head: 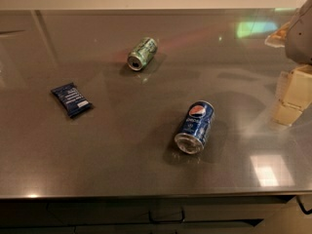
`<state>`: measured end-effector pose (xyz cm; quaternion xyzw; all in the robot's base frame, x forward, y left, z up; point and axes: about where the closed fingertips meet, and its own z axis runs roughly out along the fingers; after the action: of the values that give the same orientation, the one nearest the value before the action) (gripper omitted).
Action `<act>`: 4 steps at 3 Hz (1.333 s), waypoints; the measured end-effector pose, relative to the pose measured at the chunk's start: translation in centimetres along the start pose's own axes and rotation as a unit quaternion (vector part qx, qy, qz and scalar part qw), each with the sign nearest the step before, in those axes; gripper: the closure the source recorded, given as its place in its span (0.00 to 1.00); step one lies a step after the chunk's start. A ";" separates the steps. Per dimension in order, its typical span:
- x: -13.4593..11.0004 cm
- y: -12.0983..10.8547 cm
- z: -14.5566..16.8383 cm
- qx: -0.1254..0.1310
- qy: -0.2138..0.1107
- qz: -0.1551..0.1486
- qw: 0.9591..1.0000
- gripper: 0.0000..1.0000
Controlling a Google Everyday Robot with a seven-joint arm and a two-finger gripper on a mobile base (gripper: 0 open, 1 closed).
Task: Place pepsi can upright
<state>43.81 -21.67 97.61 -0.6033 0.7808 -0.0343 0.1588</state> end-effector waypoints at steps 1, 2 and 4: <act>0.0 0.0 -0.1 0.001 0.000 -0.001 1.000 0.00; -1.1 0.0 0.3 -0.009 -0.008 -0.032 0.999 0.00; -4.9 -0.9 3.4 -0.041 -0.035 -0.176 0.983 0.00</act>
Offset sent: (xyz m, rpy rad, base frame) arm 0.0089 0.0273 -0.0091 -0.0006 0.0404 0.1878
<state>46.72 -16.81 95.59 -0.7382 0.6571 -0.0085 0.1521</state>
